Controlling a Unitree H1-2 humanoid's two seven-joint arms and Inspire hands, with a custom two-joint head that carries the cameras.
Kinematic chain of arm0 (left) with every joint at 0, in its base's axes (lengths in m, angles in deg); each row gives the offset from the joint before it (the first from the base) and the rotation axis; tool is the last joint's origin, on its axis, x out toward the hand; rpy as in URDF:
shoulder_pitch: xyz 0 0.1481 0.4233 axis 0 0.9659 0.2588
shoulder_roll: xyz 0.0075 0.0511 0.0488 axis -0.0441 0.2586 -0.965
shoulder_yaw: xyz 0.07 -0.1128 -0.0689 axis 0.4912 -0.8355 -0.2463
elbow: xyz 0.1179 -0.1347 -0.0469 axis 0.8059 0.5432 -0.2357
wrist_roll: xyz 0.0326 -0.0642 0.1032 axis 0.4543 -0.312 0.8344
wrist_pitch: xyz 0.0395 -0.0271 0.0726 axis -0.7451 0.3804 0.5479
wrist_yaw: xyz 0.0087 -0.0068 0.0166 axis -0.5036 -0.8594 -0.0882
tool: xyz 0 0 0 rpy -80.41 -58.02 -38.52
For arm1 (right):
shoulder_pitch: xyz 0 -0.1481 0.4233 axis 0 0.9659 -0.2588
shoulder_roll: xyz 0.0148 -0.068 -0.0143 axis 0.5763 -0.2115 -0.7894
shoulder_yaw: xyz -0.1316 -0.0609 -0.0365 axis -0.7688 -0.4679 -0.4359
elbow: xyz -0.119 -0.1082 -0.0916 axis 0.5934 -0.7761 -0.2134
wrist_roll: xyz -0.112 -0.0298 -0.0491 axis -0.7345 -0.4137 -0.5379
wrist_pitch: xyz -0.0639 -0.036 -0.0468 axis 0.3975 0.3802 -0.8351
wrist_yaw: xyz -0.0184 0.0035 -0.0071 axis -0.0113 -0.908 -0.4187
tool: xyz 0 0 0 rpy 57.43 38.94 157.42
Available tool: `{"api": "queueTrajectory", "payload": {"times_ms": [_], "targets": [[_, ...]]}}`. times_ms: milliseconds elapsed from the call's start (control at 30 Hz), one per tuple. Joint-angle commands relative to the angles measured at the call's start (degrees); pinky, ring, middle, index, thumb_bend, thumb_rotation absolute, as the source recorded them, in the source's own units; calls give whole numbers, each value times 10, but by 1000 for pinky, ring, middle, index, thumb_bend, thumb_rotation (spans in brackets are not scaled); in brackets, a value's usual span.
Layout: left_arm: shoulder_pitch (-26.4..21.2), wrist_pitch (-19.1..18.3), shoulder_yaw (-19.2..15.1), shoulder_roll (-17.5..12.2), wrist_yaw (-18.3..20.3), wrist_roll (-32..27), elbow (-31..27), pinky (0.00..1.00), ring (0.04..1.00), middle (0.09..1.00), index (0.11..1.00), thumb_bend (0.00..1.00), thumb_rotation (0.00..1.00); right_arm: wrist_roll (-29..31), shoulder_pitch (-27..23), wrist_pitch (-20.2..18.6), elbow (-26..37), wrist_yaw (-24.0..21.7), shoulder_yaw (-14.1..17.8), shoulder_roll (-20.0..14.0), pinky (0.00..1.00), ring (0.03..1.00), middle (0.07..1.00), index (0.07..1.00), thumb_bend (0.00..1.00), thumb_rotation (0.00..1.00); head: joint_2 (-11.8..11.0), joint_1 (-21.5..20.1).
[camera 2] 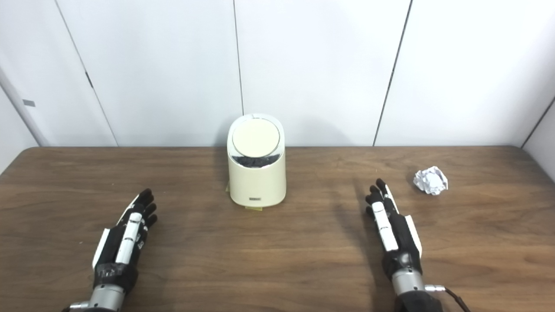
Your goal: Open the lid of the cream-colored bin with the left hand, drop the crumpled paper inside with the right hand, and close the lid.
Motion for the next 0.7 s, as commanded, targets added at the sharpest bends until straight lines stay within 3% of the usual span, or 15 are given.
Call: {"api": "queueTrajectory", "payload": {"times_ms": [0,433,500,667], "targets": [[-12,3,1,-4,-3,1,-11,978,957,952,963,435,749,5,-16,10,15,-3,2,-5,935,932,958,984,485,851,0,1],[-15,5,-2,-2,-4,-2,-13,964,951,943,955,443,720,0,-17,9,15,-1,1,-5,929,929,956,980,476,863,-8,2],[-17,7,-2,-3,-3,-2,-16,963,952,941,954,441,683,2,-19,10,10,-2,3,-5,929,930,955,978,477,859,-13,3],[-27,2,0,-3,-11,13,-30,961,948,932,950,566,494,13,-20,16,-4,-4,7,-7,939,937,959,974,494,841,-24,10]]}}
